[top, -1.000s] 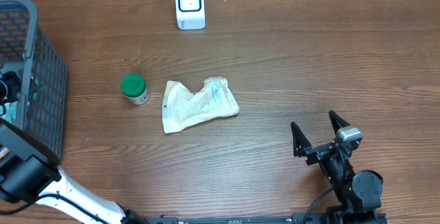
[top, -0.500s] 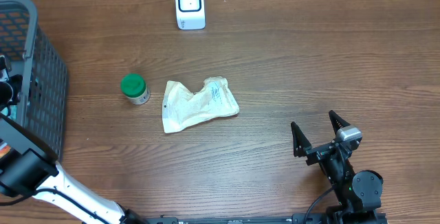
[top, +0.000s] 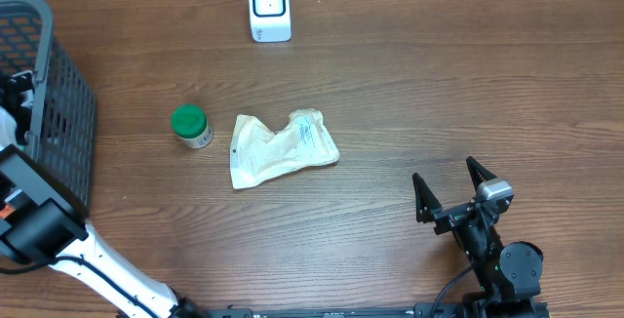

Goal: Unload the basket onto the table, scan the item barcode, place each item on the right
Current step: 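Reach the left gripper into the basket and grasp the teal package, then carry the teal package past the scanner and release it on the table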

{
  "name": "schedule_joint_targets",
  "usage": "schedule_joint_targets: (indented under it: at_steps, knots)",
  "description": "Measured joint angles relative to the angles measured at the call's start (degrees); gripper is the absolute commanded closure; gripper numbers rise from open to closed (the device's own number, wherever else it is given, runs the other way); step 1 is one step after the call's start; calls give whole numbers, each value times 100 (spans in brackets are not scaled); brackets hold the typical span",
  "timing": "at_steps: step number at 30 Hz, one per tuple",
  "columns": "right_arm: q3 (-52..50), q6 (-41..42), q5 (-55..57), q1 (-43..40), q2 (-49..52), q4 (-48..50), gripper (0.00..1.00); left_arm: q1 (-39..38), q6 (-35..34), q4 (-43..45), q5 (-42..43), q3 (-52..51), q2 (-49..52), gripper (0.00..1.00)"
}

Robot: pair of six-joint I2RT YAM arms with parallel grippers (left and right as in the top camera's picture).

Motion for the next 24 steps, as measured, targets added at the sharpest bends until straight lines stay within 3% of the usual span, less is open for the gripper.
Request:
schedule_joint_targets:
  at_steps: [8,15,20,24]
  knots:
    - [0,4,-4,0,0,-2,0,-24,28,4,-39,0,-2,96]
    - [0,4,-4,0,0,0,0,-24,-442,-243,-151,109,-68,96]
    - [0,2,-4,0,0,0,0,-24,-1207,-549,-188,645,-470,95]
    - [0,2,-2,-2,0,0,0,-24,-1954,-756,271,1329,-1287,94]
